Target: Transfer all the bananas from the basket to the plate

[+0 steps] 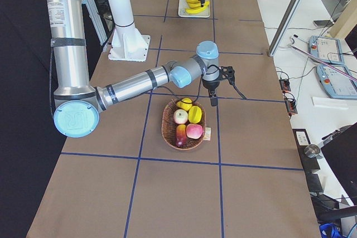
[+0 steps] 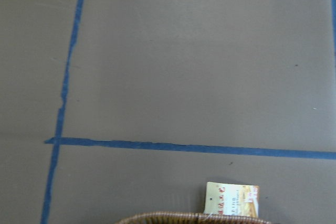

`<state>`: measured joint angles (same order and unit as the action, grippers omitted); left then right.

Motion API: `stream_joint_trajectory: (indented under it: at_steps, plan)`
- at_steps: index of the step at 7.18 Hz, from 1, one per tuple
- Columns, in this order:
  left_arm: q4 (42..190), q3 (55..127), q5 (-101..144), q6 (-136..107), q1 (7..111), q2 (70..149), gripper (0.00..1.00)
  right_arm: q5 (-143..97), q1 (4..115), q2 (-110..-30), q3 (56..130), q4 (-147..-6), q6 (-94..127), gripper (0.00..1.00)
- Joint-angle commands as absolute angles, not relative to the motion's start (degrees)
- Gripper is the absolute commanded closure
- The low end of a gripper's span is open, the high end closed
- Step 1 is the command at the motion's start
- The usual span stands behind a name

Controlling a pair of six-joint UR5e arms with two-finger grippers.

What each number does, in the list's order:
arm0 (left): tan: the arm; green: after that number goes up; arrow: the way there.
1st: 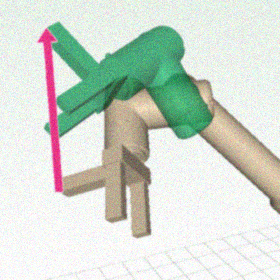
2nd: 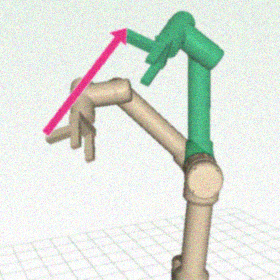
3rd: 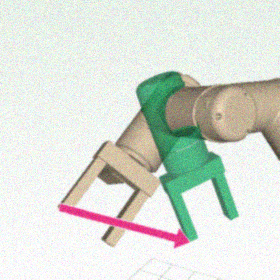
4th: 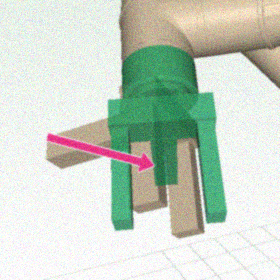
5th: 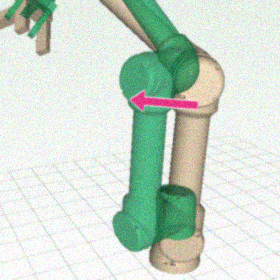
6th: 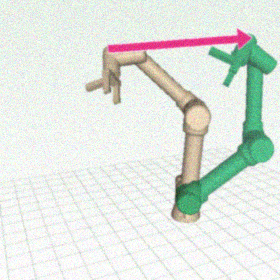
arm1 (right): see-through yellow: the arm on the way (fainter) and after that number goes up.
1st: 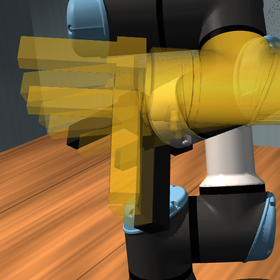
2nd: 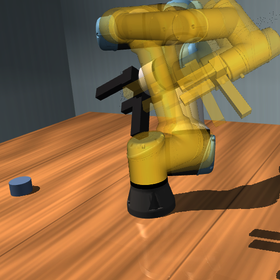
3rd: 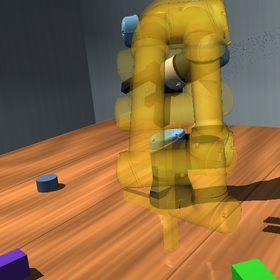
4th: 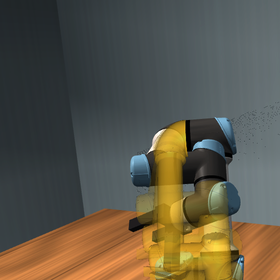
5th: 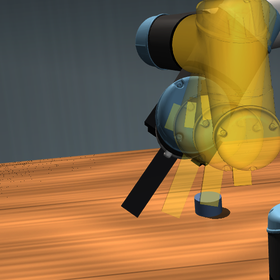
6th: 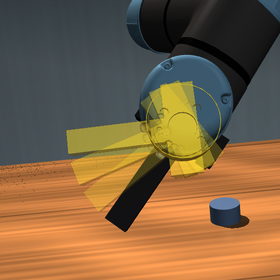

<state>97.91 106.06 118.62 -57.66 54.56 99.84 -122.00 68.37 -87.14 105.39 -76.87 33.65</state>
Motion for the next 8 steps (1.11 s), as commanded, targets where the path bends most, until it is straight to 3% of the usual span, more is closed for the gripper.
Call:
stream_joint_trajectory:
  at_steps: [1,4,5,8]
  plan:
    - [87.8,105.5,122.8,-32.8,68.8,100.4,0.0,-121.8,72.7,-88.1,102.2,-76.8,32.2,0.0]
    - [83.7,100.0,129.1,-11.4,82.1,100.4,0.0,-139.5,88.6,-87.5,88.3,-77.6,3.8,0.0]
    - [83.8,96.1,135.1,-6.4,85.0,100.5,0.0,-140.8,91.5,-88.2,87.0,-78.2,-4.6,0.0]
    - [83.8,89.8,136.1,-1.6,87.9,100.5,0.0,-144.0,94.9,-89.4,94.4,-97.0,-10.3,0.0]
